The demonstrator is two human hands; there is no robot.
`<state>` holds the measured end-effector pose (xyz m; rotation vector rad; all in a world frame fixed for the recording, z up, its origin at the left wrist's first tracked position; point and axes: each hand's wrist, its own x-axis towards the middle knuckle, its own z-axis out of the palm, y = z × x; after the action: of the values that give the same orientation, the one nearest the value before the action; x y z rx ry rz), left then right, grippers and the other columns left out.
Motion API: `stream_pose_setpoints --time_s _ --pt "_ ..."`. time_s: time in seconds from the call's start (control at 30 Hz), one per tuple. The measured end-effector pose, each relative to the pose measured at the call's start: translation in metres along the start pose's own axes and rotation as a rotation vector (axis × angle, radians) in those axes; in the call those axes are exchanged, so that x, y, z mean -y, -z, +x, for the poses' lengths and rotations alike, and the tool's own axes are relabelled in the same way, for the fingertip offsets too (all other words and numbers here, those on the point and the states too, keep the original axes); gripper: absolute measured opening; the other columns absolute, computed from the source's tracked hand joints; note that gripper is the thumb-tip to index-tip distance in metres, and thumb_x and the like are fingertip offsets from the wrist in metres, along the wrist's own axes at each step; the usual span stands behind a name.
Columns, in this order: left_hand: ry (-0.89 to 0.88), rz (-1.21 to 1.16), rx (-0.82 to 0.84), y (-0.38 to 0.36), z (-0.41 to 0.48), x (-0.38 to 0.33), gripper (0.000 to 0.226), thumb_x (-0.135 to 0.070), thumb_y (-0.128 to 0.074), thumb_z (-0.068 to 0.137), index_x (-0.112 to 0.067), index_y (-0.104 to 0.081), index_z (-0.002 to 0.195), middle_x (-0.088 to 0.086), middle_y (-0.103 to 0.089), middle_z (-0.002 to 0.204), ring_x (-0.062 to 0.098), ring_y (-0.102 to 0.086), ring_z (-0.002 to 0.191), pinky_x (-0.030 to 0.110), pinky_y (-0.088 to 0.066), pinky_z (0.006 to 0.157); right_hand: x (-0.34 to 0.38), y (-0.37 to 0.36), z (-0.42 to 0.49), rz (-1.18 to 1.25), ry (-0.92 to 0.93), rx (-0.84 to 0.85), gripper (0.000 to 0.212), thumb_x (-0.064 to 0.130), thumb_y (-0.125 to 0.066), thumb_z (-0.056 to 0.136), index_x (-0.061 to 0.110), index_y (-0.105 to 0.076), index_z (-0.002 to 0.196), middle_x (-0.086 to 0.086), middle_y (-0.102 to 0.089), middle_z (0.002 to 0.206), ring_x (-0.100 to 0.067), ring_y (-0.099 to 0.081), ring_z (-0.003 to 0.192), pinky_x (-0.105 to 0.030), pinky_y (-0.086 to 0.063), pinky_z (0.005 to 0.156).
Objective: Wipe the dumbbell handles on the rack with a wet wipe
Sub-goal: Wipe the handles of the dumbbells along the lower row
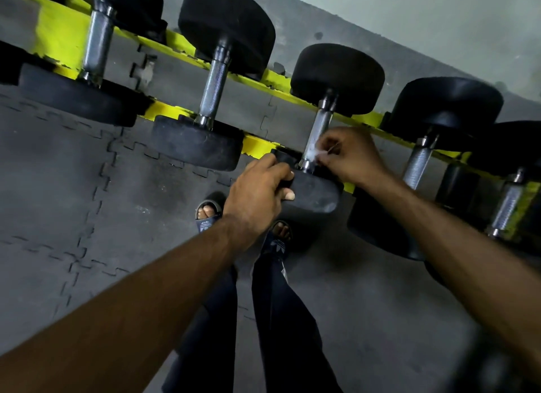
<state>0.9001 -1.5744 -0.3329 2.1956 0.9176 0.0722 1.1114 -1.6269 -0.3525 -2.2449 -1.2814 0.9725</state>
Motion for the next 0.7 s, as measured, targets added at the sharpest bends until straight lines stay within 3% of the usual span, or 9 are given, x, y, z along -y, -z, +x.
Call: stream_pose_setpoints --time_s 0.07,0.13,0.23,0.33,0.43,0.53,0.6,0.7 --pt "-0.027 -0.028 -0.031 -0.003 0.0 0.003 0.018 -0.017 -0.075 0.083 -0.016 -0.061 0.094 -0.01 -0.04 0.09 0.017 -0.045 0.086 0.04 -0.049 0.066 -0.007 -0.003 0.004 0.183 -0.156 -0.209 0.02 0.013 -0.078 0.076 0.022 -0.071 0.093 0.01 -0.068 0.086 -0.006 -0.065 0.078 -0.016 -0.051 0.069" --pt "-0.063 -0.052 -0.038 -0.005 -0.001 0.006 0.019 -0.012 -0.076 0.082 -0.014 -0.064 0.097 -0.004 -0.048 0.093 0.022 -0.05 0.089 0.043 -0.051 0.067 -0.01 -0.008 0.002 0.268 -0.201 -0.314 0.014 0.017 -0.074 0.081 0.021 -0.075 0.095 0.014 -0.07 0.084 -0.004 -0.068 0.078 -0.026 -0.058 0.073" --pt "-0.167 -0.071 -0.03 -0.005 -0.002 0.008 0.029 -0.003 -0.073 0.079 -0.014 -0.068 0.106 0.002 -0.058 0.103 0.025 -0.055 0.098 0.044 -0.053 0.073 -0.016 -0.021 -0.012 0.215 -0.184 -0.229 0.004 0.019 -0.075 0.084 0.021 -0.078 0.081 0.014 -0.071 0.075 -0.001 -0.068 0.072 -0.032 -0.059 0.077" --pt "-0.212 -0.066 -0.033 -0.005 -0.002 0.01 0.032 -0.002 -0.072 0.081 -0.013 -0.071 0.112 0.005 -0.061 0.107 0.025 -0.055 0.103 0.042 -0.053 0.077 -0.024 -0.023 -0.014 0.294 -0.3 -0.101 0.007 0.015 -0.083 0.076 0.019 -0.078 0.074 0.008 -0.073 0.07 -0.007 -0.07 0.068 -0.038 -0.061 0.077" --pt "-0.206 -0.072 -0.042 -0.004 -0.001 0.01 0.03 -0.004 -0.071 0.082 -0.013 -0.073 0.11 0.005 -0.061 0.105 0.026 -0.055 0.1 0.043 -0.054 0.074 -0.021 -0.018 0.001 0.554 -0.432 -0.264 0.01 0.015 -0.086 0.073 0.012 -0.076 0.076 -0.004 -0.075 0.074 -0.019 -0.072 0.071 -0.041 -0.062 0.073" --pt "-0.197 -0.066 -0.02 -0.003 0.002 0.011 0.028 -0.003 -0.074 0.079 -0.012 -0.075 0.105 0.005 -0.059 0.096 0.027 -0.056 0.094 0.043 -0.054 0.072 -0.008 -0.018 0.014 0.851 -0.505 -0.393 0.016 -0.002 -0.077 0.079 0.012 -0.071 0.076 -0.004 -0.072 0.072 -0.014 -0.067 0.064 -0.037 -0.061 0.074" --pt "-0.201 -0.059 -0.003 -0.001 0.003 0.011 0.029 -0.002 -0.077 0.077 -0.012 -0.076 0.103 0.004 -0.058 0.092 0.028 -0.055 0.091 0.043 -0.054 0.071 -0.005 -0.02 0.011 0.871 -0.544 -0.34 0.023 -0.009 -0.073 0.08 0.012 -0.066 0.07 -0.002 -0.067 0.063 -0.011 -0.062 0.056 -0.032 -0.059 0.068" --pt "-0.212 -0.071 -0.011 0.001 0.004 0.01 0.023 -0.005 -0.077 0.079 -0.013 -0.076 0.101 0.003 -0.058 0.089 0.027 -0.055 0.089 0.041 -0.053 0.07 -0.007 -0.017 -0.003 0.751 -0.611 -0.061 0.024 -0.015 -0.073 0.075 0.007 -0.065 0.069 0.0 -0.065 0.054 -0.011 -0.062 0.05 -0.023 -0.057 0.056"
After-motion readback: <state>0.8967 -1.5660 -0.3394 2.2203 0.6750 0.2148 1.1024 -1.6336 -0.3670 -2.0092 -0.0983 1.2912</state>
